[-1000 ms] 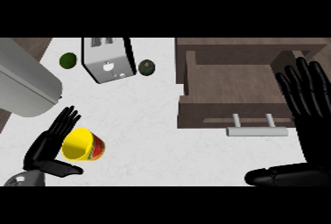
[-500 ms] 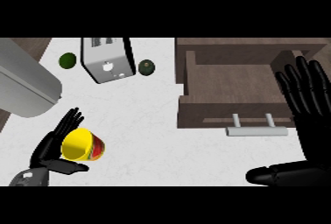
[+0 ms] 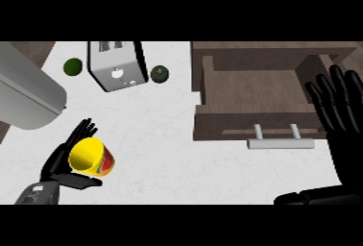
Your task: Pick up the cup, place it into the drawer and close the drawer
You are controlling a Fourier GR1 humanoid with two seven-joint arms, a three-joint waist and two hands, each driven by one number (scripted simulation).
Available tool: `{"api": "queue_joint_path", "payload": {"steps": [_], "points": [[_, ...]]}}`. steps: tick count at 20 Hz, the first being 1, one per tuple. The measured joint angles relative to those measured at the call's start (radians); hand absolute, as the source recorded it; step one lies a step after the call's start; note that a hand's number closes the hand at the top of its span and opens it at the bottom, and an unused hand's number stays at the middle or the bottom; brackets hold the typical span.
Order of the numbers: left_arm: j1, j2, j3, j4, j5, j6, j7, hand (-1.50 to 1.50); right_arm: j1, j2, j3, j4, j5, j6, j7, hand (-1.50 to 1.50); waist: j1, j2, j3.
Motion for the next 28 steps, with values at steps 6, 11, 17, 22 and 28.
{"api": "queue_joint_path", "payload": {"steps": [6,11,17,22,28], "points": [[-0.038,-0.014,-0.006,0.048,0.023,-0.014,0.007,-1.50,-0.003,0.007,0.011,0.023,0.018,-0.001,-0.015,-1.50,0.002,0.000,0.000],[-0.056,-0.023,-0.018,0.081,0.043,-0.055,0.018,-1.50,-0.023,0.005,0.002,0.046,0.020,-0.004,-0.021,-1.50,0.001,0.001,0.000],[-0.052,-0.046,-0.042,0.085,0.070,-0.102,0.025,1.50,-0.027,0.005,0.004,0.023,0.011,-0.009,0.008,-1.50,-0.001,0.001,0.000],[-0.058,-0.048,-0.053,0.053,0.098,-0.123,0.025,1.50,0.002,0.002,0.003,0.017,0.011,0.000,-0.006,-1.50,0.000,0.000,0.000],[-0.031,-0.074,-0.054,0.017,0.111,-0.048,-0.054,1.50,-0.031,-0.003,-0.007,0.043,0.018,-0.004,-0.008,-1.50,0.006,0.000,0.000]]}}
